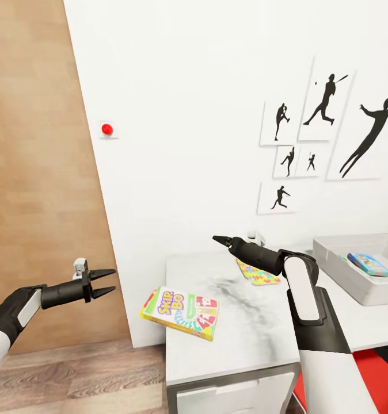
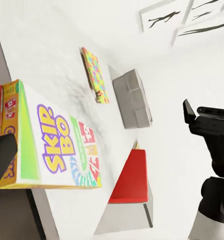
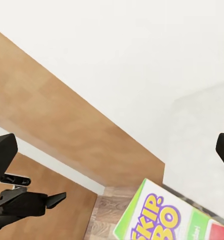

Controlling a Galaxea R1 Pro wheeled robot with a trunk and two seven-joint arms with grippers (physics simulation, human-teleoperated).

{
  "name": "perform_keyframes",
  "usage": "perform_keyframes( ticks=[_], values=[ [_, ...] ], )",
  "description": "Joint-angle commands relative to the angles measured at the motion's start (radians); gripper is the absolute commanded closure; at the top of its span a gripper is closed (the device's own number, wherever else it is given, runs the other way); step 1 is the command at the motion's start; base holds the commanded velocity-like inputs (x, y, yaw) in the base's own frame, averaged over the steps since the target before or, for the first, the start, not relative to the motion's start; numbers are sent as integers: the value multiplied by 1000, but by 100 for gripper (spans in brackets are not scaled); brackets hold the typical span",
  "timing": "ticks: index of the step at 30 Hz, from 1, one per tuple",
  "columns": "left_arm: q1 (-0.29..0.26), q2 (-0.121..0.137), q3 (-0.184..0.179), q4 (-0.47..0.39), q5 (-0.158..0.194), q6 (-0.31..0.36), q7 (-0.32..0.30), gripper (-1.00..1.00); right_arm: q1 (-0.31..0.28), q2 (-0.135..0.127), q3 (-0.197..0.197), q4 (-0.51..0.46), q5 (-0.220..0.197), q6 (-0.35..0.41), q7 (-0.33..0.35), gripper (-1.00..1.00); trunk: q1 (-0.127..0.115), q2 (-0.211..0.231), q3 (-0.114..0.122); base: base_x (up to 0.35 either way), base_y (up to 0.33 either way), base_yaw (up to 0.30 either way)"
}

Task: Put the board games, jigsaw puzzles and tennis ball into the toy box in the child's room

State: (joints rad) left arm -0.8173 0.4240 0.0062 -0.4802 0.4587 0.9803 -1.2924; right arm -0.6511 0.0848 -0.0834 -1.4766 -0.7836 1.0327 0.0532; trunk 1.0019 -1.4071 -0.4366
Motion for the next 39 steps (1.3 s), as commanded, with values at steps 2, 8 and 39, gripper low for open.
perform_keyframes(
  ticks=[2,8,39],
  values=[
    [-1,2,0,0,-1,7,-12,-100,-1,1,-3,0,4,5,6,-100,8,-15,-8,0,0,0],
    [0,-2,-2,0,-2,1,-15,-100,-1,1,-2,1,4,6,7,-100,31,-57,-26,0,0,0],
    [4,-7,0,29,1,-4,-19,-100,11,1,-1,-2,3,6,7,-100,150,-274,-123,0,0,0]
  ],
)
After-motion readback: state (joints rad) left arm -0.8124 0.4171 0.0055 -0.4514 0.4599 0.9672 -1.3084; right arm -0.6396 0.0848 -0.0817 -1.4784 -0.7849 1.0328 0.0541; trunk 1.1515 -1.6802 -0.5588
